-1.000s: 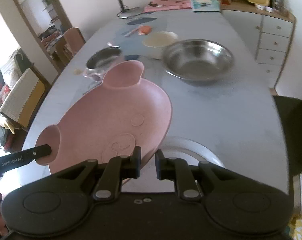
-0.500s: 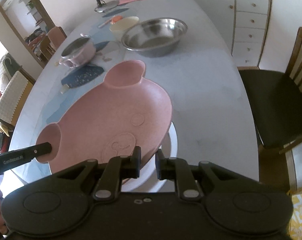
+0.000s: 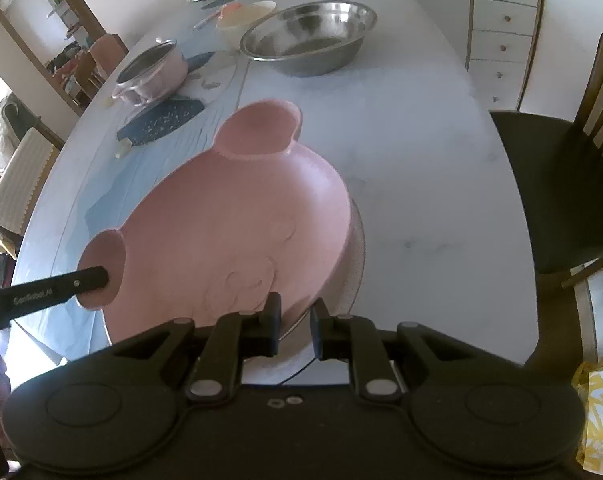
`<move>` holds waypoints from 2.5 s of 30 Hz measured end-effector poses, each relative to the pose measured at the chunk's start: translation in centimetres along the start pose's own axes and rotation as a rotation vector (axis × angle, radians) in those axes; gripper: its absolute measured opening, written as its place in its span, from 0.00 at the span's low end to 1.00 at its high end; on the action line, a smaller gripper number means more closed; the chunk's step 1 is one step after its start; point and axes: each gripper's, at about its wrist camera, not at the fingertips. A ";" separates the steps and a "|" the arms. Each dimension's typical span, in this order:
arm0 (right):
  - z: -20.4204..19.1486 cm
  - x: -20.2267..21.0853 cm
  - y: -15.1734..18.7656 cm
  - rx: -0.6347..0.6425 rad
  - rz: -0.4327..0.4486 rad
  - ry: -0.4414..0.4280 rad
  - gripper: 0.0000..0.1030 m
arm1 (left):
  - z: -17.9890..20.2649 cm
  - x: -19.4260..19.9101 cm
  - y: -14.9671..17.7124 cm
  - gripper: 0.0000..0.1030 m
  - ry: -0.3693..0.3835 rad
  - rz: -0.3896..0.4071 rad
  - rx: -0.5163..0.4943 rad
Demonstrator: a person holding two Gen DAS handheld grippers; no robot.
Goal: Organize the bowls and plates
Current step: 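Carry the pink bear-shaped plate with both grippers over the white plates, then lower the pink plate onto the white plates and open both grippers, then move both grippers to the rim of the large steel bowl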
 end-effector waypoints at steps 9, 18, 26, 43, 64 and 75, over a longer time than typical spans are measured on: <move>0.4 -1.4 -0.2 -0.045 -0.067 -0.052 0.17 | -0.6 -0.7 -1.1 0.10 -0.005 -0.001 -0.006; 0.5 -1.4 -0.7 -0.051 -0.049 -0.041 0.23 | -0.6 -1.1 -2.5 0.10 -0.031 0.005 -0.016; 1.4 -0.3 -0.7 -0.064 -0.038 -0.042 0.29 | -0.8 -0.9 -2.5 0.10 -0.037 0.015 -0.017; -0.4 3.2 -1.3 0.055 0.065 -0.050 0.41 | -0.3 3.9 -0.8 0.11 -0.054 0.133 -0.019; -2.6 9.8 -2.7 0.197 0.243 -0.052 0.75 | 6.1 10.3 -1.6 0.70 0.019 0.313 -0.098; -2.6 11.2 -6.1 0.200 0.332 0.059 1.00 | 8.4 10.3 -5.8 0.76 0.034 0.336 -0.195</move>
Point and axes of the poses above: each gripper's, at about its wrist camera, not at the fingertips, and x roughly against the way its jaws point, z to its right, y to its underside, and after that the axes turned 14 degrees about -z, right-handed
